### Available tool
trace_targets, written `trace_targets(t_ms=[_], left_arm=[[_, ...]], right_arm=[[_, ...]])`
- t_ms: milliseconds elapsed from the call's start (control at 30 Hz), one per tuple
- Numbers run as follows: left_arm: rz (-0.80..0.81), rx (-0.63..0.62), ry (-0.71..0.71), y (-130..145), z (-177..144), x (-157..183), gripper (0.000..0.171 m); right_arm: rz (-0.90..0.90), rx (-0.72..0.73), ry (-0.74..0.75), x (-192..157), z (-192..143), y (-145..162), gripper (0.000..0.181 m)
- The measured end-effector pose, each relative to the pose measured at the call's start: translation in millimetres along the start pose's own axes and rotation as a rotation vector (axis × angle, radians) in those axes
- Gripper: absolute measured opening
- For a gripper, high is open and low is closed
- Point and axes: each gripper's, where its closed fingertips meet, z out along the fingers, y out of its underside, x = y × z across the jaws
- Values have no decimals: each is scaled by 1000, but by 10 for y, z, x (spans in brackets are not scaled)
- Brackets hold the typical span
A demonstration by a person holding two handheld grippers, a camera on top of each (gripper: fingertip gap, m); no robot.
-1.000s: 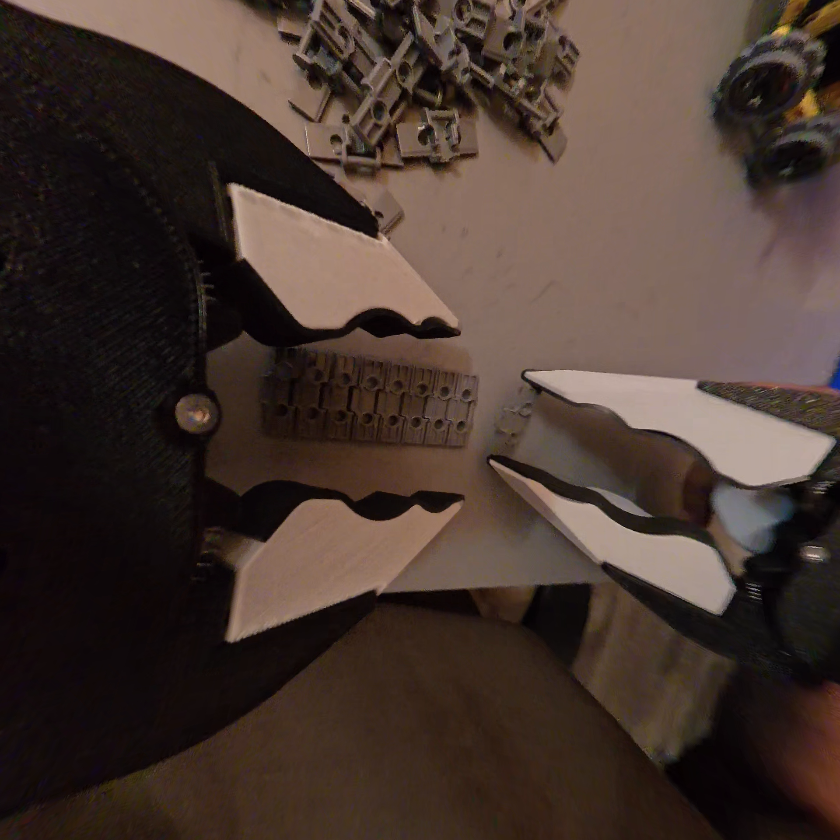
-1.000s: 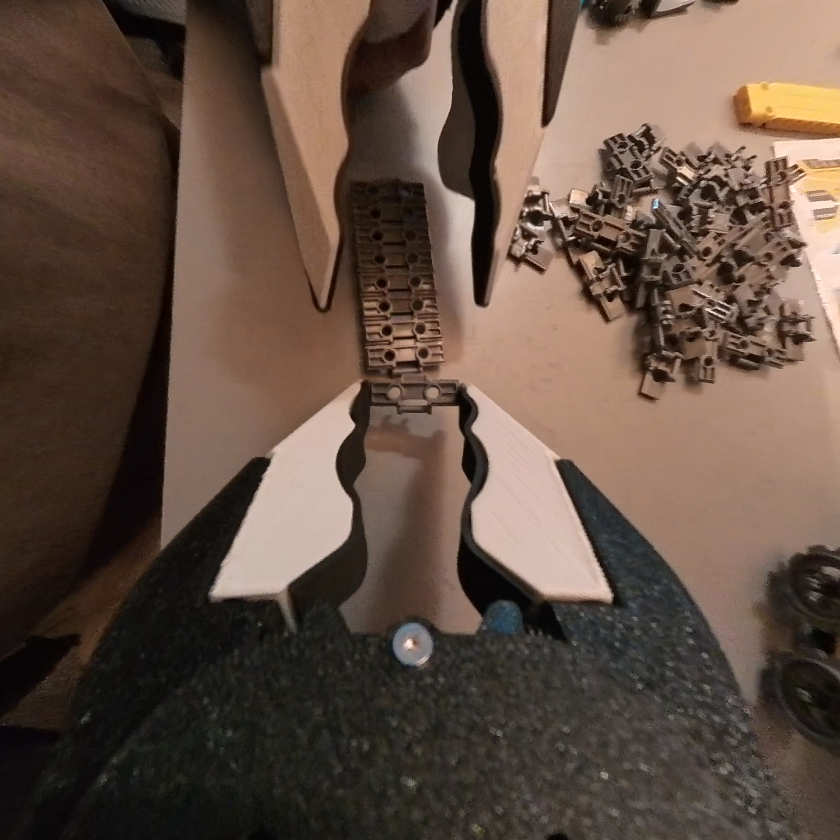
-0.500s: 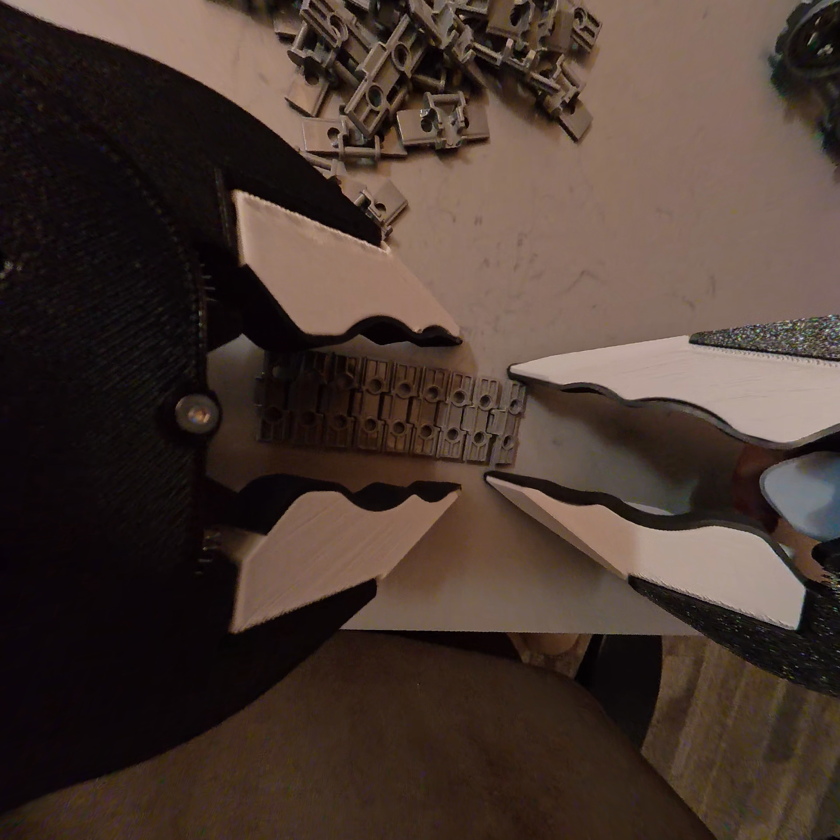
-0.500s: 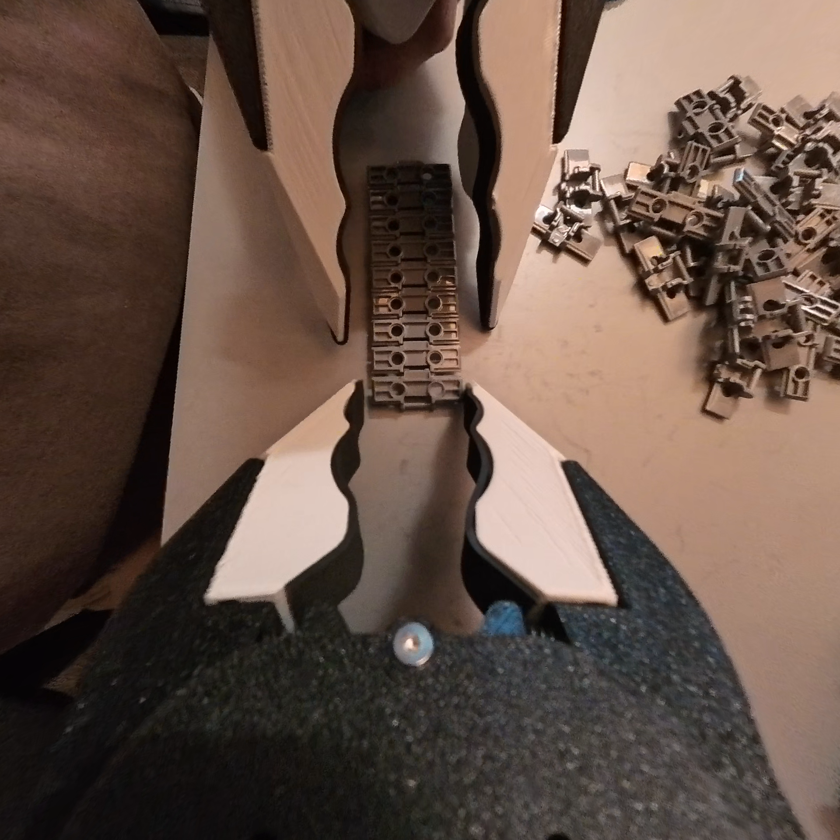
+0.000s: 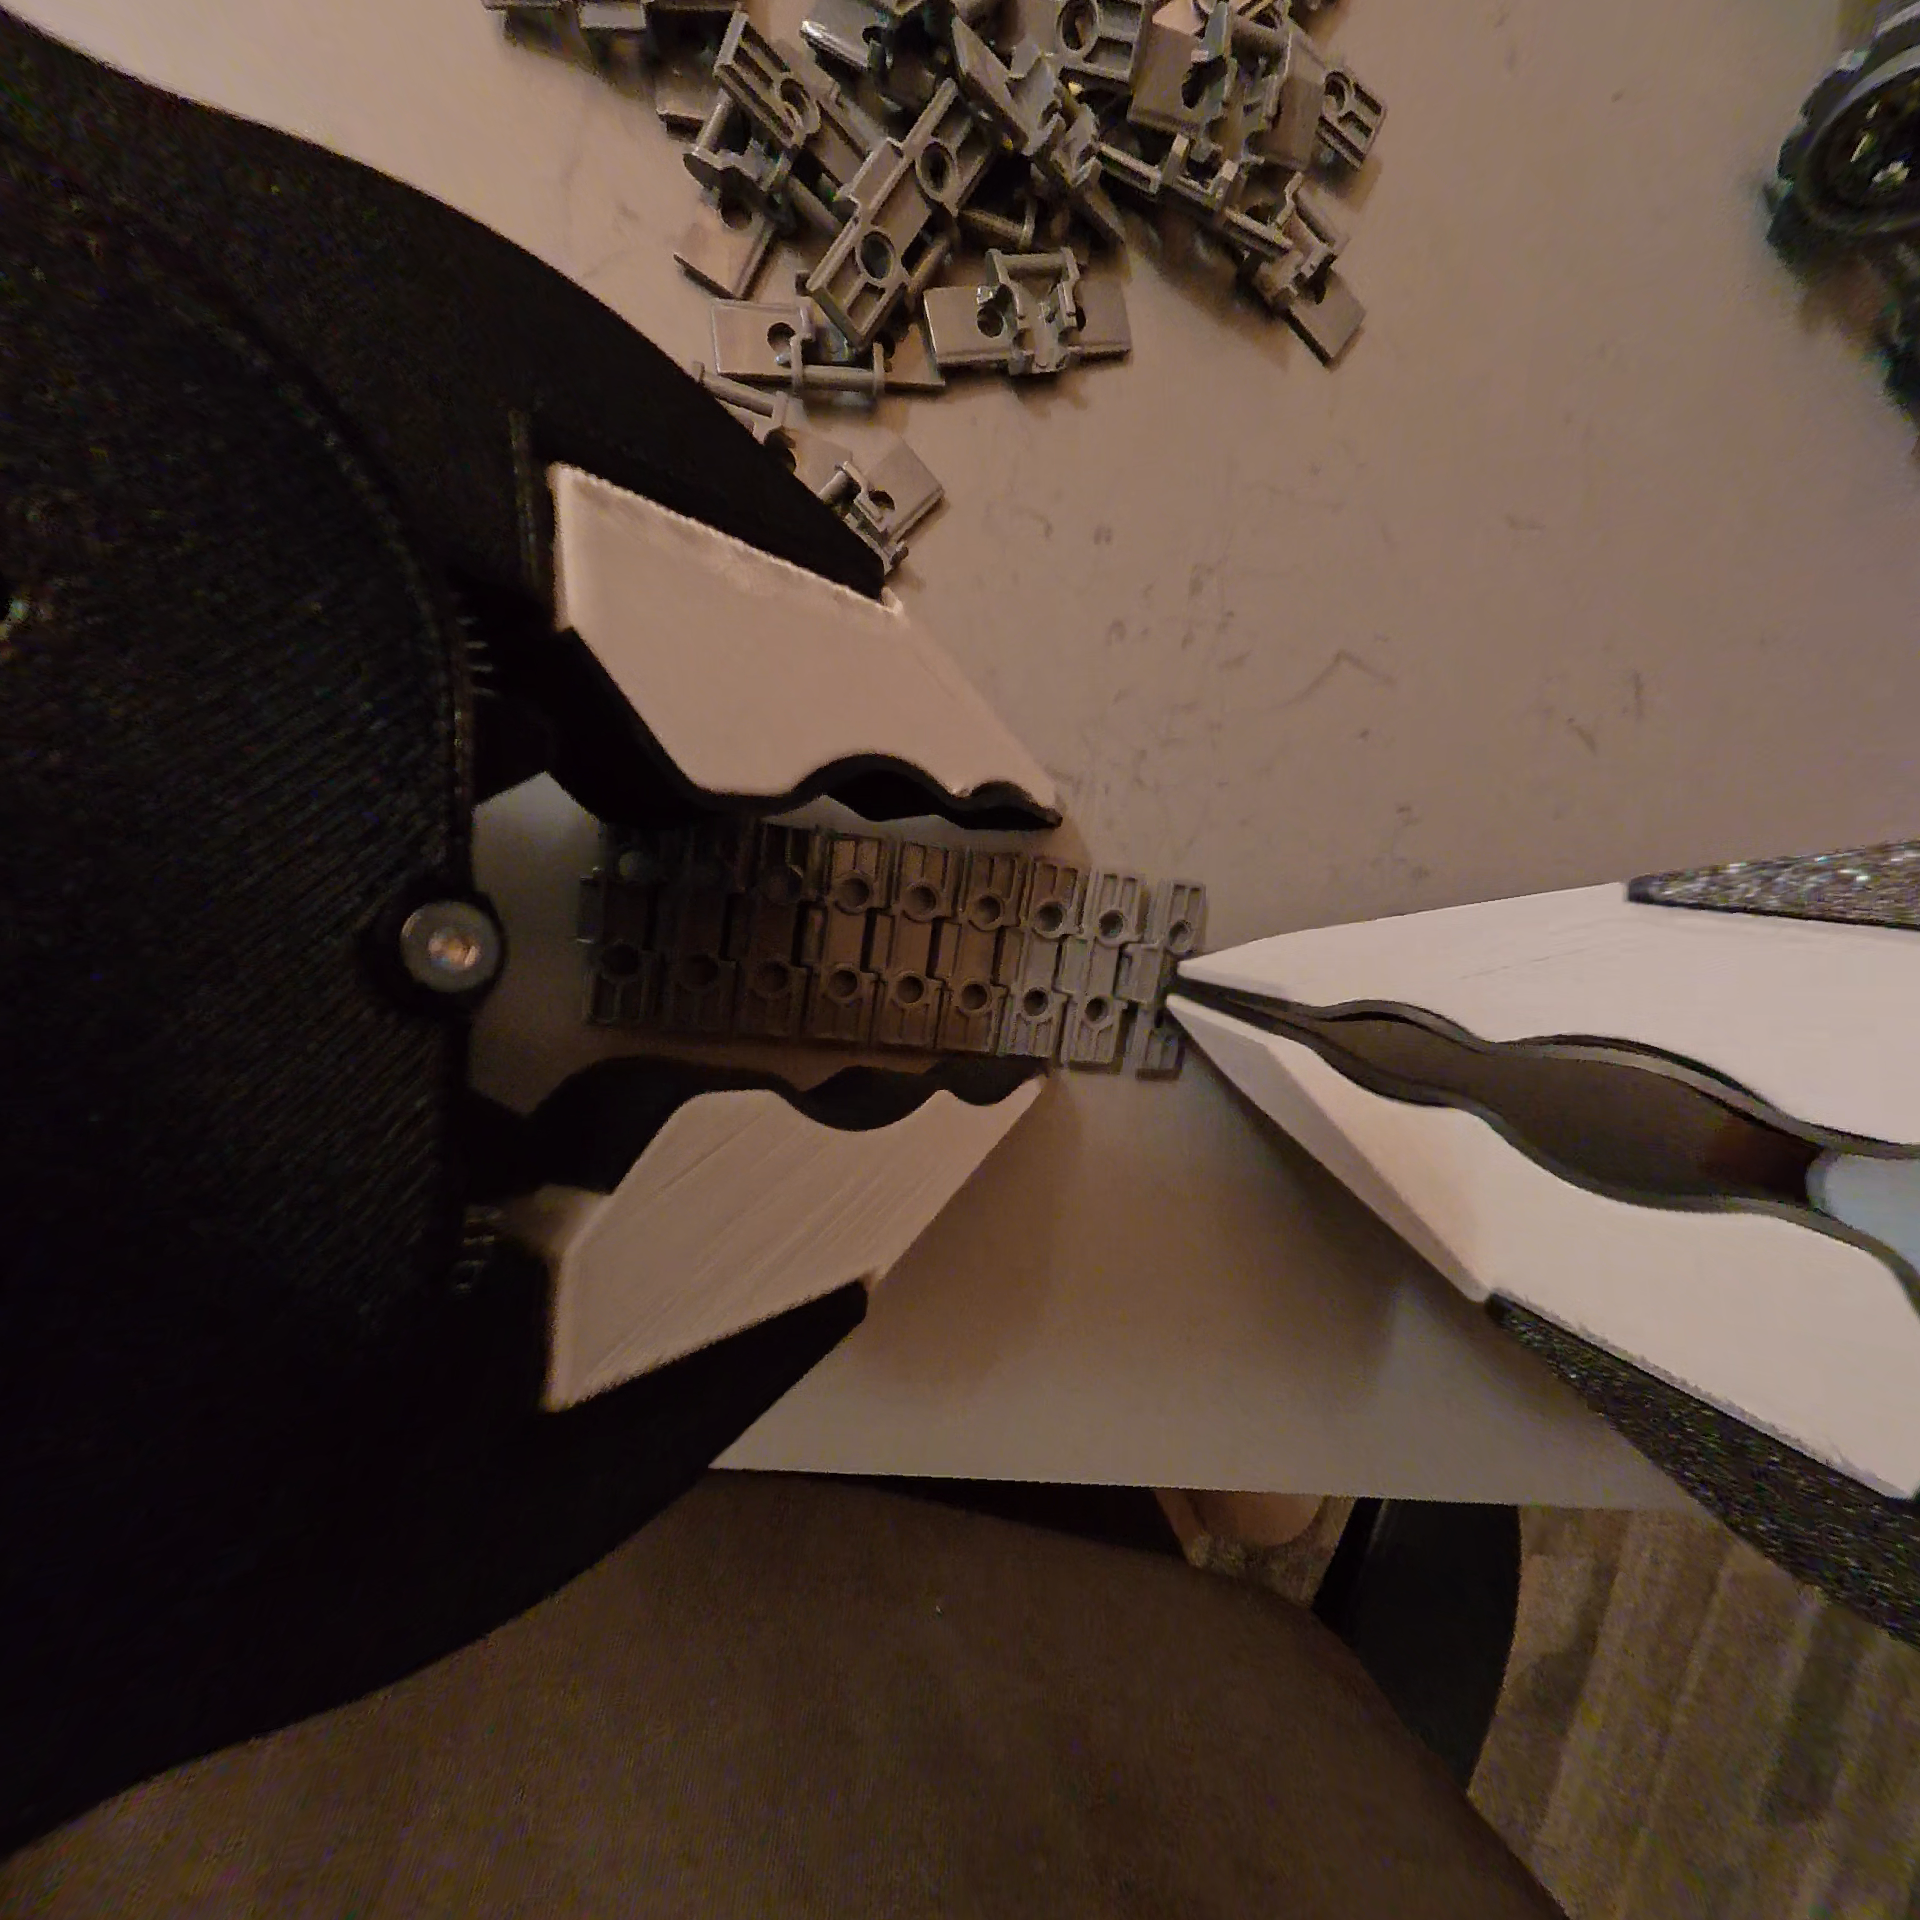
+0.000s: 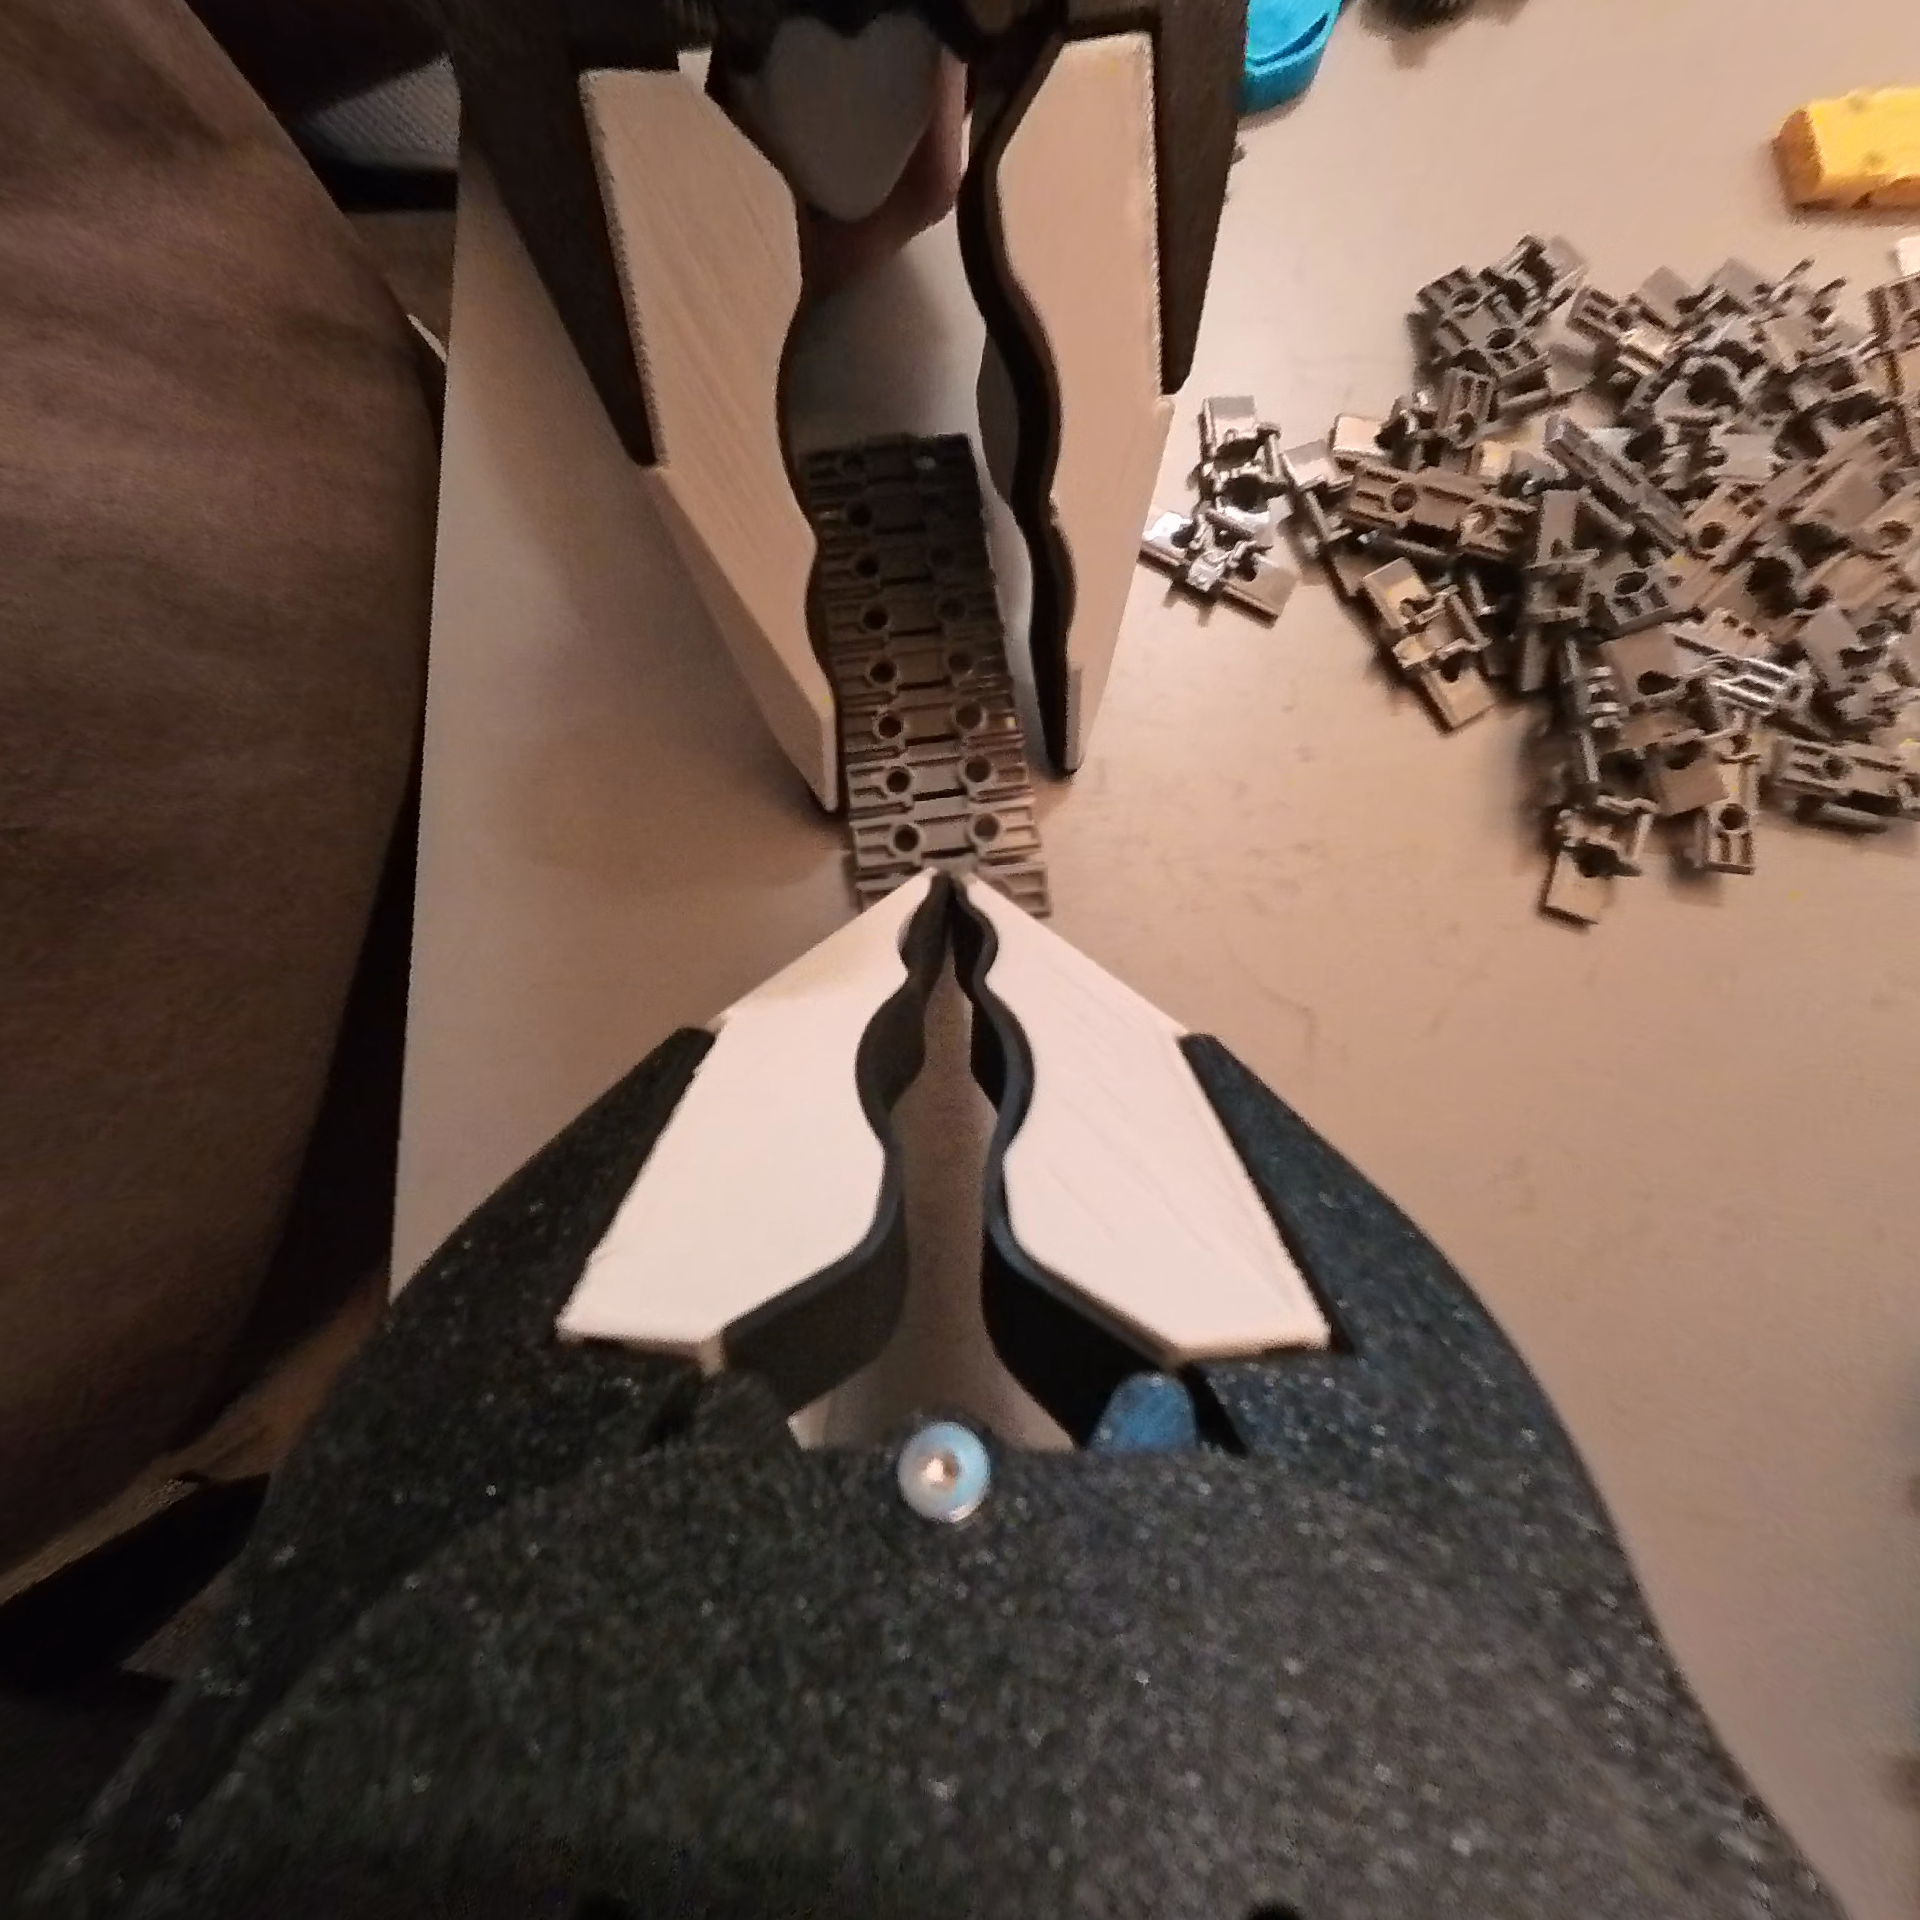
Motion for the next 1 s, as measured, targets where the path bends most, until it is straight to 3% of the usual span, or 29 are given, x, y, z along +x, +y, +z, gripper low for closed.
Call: trace_targets(t_ms=[300, 600, 1000], left_arm=[[27, -7, -9, 5, 10, 7, 36], [49, -10, -13, 5, 17, 8, 35], [58, -11, -8, 2, 20, 12, 35]], right_arm=[[68, -36, -30, -13, 46, -3, 0], [344, -136, -203, -12, 56, 4, 0], [460, -267, -340, -2, 69, 10, 0]])
